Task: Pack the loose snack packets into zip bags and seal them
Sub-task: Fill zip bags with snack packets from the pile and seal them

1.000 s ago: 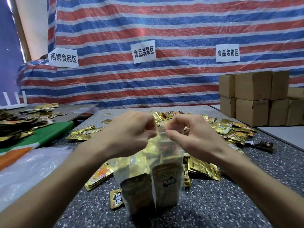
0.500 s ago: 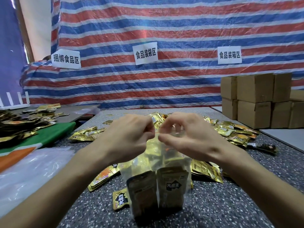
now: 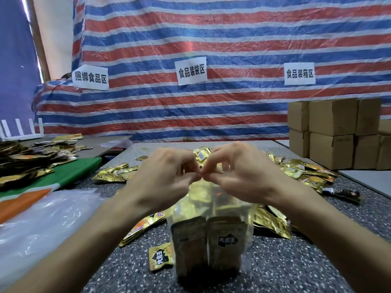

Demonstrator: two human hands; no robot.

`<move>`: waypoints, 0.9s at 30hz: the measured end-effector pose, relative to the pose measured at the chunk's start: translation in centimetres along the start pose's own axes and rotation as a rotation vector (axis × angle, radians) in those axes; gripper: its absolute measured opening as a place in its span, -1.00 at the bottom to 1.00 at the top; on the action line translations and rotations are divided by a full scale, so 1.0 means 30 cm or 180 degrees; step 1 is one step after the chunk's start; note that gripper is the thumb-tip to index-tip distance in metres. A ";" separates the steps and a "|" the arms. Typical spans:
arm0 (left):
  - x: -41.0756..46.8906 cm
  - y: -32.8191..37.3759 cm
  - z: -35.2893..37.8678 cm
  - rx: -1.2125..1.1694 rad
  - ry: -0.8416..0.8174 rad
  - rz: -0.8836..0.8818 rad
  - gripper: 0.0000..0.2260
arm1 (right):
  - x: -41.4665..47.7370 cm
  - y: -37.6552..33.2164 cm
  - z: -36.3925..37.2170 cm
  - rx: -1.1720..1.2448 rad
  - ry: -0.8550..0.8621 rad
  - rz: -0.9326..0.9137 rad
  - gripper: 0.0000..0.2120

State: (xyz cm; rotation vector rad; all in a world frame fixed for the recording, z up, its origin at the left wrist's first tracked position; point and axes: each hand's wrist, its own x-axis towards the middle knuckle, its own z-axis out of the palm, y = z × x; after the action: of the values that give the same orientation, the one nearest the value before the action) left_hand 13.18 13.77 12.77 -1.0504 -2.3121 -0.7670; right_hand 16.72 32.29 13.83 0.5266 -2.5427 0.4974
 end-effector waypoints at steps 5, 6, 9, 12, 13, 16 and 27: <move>-0.009 -0.044 -0.039 -0.0209 -0.0146 -0.0211 -0.94 | 0.001 0.014 0.004 0.0043 0.0151 0.0152 -0.91; -0.010 -0.050 -0.037 -0.0216 -0.0087 -0.0269 -0.94 | -0.002 0.013 0.009 0.0043 0.0136 0.0131 -0.91; -0.014 -0.047 -0.008 -0.0071 0.0054 -0.0336 -0.90 | 0.003 -0.010 0.022 -0.0129 0.0054 -0.0019 -0.89; -0.019 -0.041 0.007 -0.0024 0.0015 -0.0282 -0.89 | 0.020 -0.025 0.022 -0.0286 0.0127 -0.0090 -0.91; -0.019 -0.043 0.002 -0.0085 -0.0015 -0.0256 -0.89 | 0.025 -0.026 0.021 -0.0304 0.0135 -0.0079 -0.93; -0.021 -0.062 -0.029 -0.0269 -0.0167 -0.0255 -0.94 | 0.025 -0.020 0.024 -0.0274 0.0150 -0.0033 -0.93; -0.034 -0.072 -0.029 -0.0544 0.0192 -0.0187 -0.90 | 0.045 -0.040 0.041 -0.0118 0.0158 -0.0120 -0.94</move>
State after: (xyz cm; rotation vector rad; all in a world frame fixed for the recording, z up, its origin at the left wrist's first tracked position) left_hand 12.24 11.50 12.14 -1.0200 -2.2667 -1.0209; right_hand 15.69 30.34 13.85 0.5411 -2.4851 0.4434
